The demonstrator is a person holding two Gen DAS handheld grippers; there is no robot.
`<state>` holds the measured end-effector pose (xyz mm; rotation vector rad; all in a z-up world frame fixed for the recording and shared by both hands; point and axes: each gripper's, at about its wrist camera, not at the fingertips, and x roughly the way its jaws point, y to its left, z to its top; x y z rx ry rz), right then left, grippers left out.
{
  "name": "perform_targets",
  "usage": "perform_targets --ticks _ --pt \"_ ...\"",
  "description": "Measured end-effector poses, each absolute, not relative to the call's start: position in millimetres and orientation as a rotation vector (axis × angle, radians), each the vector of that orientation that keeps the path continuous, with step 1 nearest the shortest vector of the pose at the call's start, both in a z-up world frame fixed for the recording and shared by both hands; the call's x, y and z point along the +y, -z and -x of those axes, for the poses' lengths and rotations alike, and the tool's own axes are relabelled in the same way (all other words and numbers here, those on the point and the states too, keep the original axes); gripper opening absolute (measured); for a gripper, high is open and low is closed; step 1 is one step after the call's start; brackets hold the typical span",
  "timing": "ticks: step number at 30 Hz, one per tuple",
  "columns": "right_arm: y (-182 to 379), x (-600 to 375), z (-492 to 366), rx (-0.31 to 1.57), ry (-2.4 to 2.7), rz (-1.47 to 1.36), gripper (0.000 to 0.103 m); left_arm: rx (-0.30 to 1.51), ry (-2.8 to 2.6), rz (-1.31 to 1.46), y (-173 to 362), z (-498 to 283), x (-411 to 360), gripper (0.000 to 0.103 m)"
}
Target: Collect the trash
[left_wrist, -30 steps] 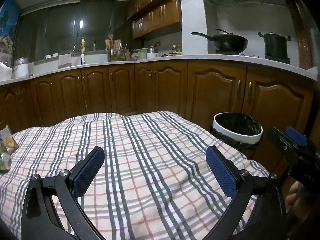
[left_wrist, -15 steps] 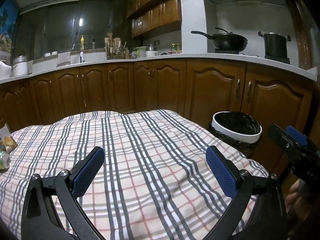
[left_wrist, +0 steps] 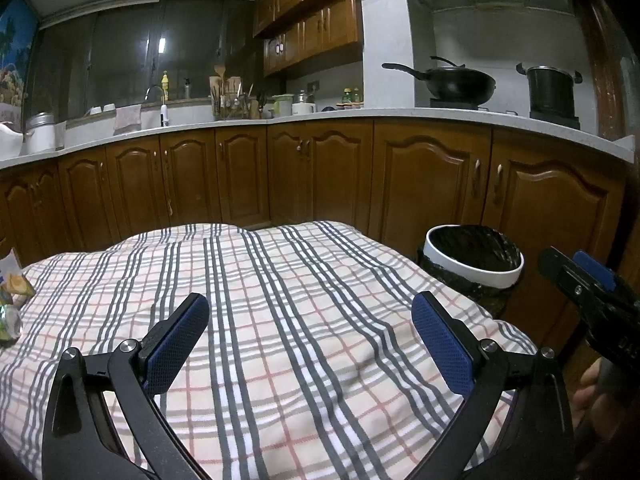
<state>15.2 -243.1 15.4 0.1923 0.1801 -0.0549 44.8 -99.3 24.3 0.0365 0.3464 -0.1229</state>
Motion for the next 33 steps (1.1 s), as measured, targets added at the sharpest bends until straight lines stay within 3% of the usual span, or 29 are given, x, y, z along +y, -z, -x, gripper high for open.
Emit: perform_targets --ticks 33 --pt "-16.5 -246.3 -13.2 0.180 0.059 -0.202 0.103 0.347 0.128 -0.037 -25.2 -44.4 -101.4 0.103"
